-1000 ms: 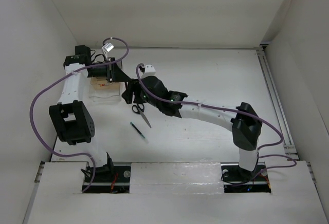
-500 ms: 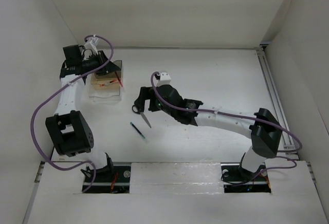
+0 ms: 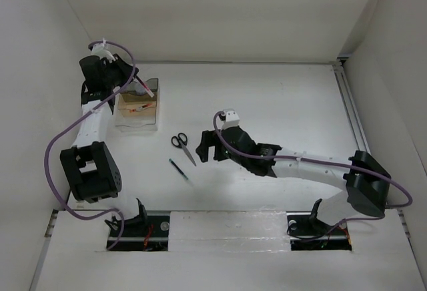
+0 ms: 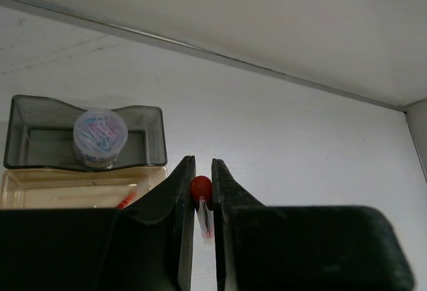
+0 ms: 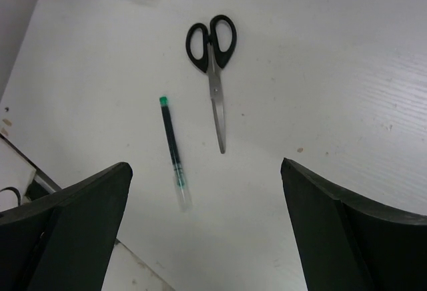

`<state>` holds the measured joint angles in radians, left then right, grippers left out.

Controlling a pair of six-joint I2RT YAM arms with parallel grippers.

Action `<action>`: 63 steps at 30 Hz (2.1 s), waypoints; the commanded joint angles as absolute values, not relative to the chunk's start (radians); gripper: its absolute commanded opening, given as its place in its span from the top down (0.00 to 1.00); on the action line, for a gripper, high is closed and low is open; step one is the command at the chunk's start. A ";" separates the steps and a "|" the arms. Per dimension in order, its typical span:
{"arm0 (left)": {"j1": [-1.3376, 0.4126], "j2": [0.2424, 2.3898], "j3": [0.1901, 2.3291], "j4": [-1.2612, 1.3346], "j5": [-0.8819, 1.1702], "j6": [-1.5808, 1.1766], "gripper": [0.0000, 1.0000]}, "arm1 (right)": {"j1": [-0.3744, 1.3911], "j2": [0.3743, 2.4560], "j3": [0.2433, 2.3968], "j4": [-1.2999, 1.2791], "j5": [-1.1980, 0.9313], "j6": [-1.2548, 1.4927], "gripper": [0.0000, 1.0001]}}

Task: Sort the stationery into containers
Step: Place the pen in the storage box.

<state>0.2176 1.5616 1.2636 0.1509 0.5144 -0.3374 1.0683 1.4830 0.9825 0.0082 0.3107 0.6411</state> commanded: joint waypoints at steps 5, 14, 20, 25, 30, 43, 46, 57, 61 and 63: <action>0.218 1.649 1.315 0.255 0.404 -0.354 1.00 | 1.078 1.401 0.904 0.040 0.308 0.637 0.00; 0.218 1.727 1.305 0.299 0.393 -0.345 1.00 | 1.078 1.345 0.833 0.049 0.308 0.637 0.00; 0.218 1.718 1.258 0.347 0.331 -0.324 1.00 | 1.078 1.304 0.813 0.049 0.308 0.618 0.00; 0.218 1.727 1.224 0.347 0.322 -0.302 1.00 | 1.078 1.304 0.813 0.049 0.308 0.609 0.00; 0.218 1.727 1.203 0.356 0.311 -0.293 1.00 | 1.078 1.295 0.804 0.058 0.308 0.609 0.00; 0.218 1.766 1.203 0.327 0.241 -0.244 1.00 | 1.078 1.285 0.795 0.058 0.308 0.600 0.00; 0.218 1.766 1.203 0.316 0.232 -0.233 1.00 | 1.078 1.285 0.795 0.058 0.308 0.600 0.00; 0.218 1.775 1.203 0.307 0.187 -0.204 1.00 | 1.078 1.285 0.795 0.058 0.308 0.591 0.00; 0.218 1.775 1.193 0.296 0.178 -0.195 1.00 | 1.078 1.285 0.795 0.058 0.308 0.581 0.00; 0.218 1.775 1.193 0.296 0.169 -0.195 1.00 | 1.078 1.285 0.795 0.058 0.308 0.581 0.00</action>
